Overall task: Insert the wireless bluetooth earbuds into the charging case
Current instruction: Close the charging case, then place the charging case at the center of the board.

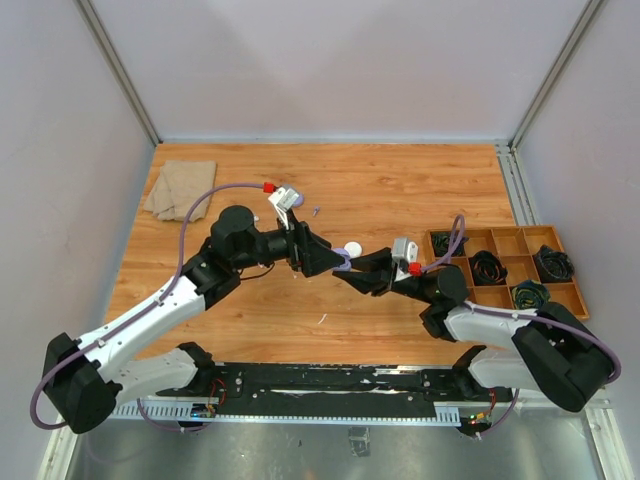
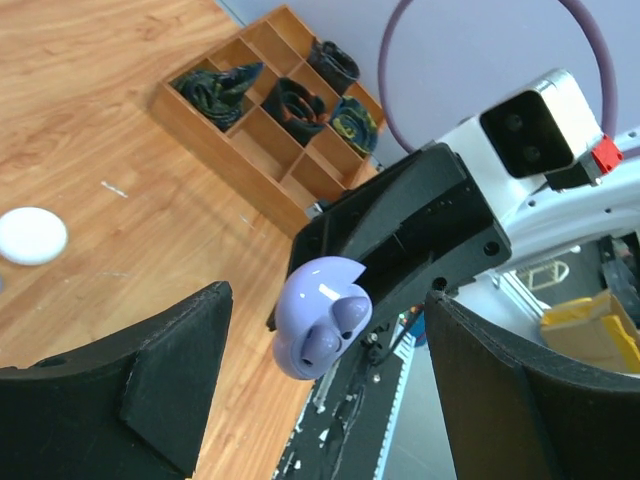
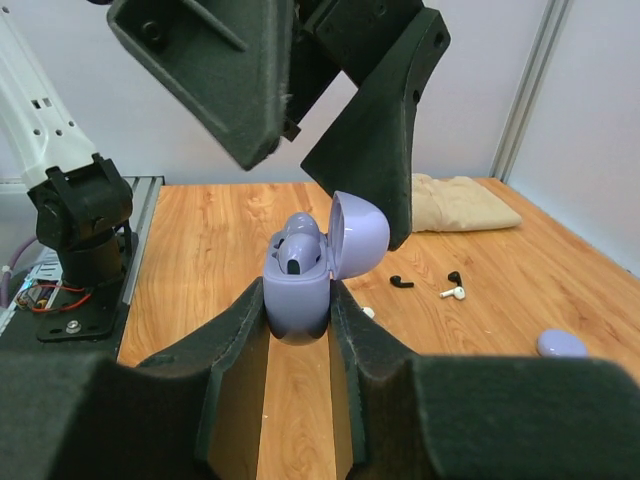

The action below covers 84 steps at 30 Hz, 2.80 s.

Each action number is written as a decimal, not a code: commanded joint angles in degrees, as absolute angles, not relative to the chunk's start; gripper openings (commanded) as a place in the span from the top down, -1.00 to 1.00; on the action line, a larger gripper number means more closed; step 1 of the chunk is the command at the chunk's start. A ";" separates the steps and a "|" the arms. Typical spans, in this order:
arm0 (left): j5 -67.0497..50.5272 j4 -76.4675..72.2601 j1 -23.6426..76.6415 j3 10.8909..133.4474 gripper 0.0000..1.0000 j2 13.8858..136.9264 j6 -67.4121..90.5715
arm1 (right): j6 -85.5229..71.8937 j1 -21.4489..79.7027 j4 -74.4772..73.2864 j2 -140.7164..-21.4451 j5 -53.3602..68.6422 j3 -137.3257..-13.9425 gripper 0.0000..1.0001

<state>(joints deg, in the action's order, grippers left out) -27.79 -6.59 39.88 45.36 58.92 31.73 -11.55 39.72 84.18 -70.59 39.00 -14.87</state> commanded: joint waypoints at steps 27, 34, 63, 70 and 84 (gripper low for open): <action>-40.59 -18.54 37.35 44.55 -0.51 61.19 36.89 | -20.89 35.26 86.77 -75.02 42.33 -16.26 0.99; -23.07 1.07 35.91 48.33 -0.55 57.53 27.50 | -21.66 33.02 70.52 -69.93 39.70 -16.21 0.99; 23.56 14.92 30.66 47.28 -0.93 46.43 8.31 | -23.57 28.60 -3.14 -70.71 27.31 -30.89 0.98; 24.25 14.86 28.11 46.76 -0.94 46.30 8.64 | -25.40 27.03 -2.82 -77.26 27.66 -31.60 0.87; 21.65 14.77 24.70 46.50 -0.94 46.80 9.14 | -23.67 22.10 -6.84 -78.46 28.40 -31.33 0.17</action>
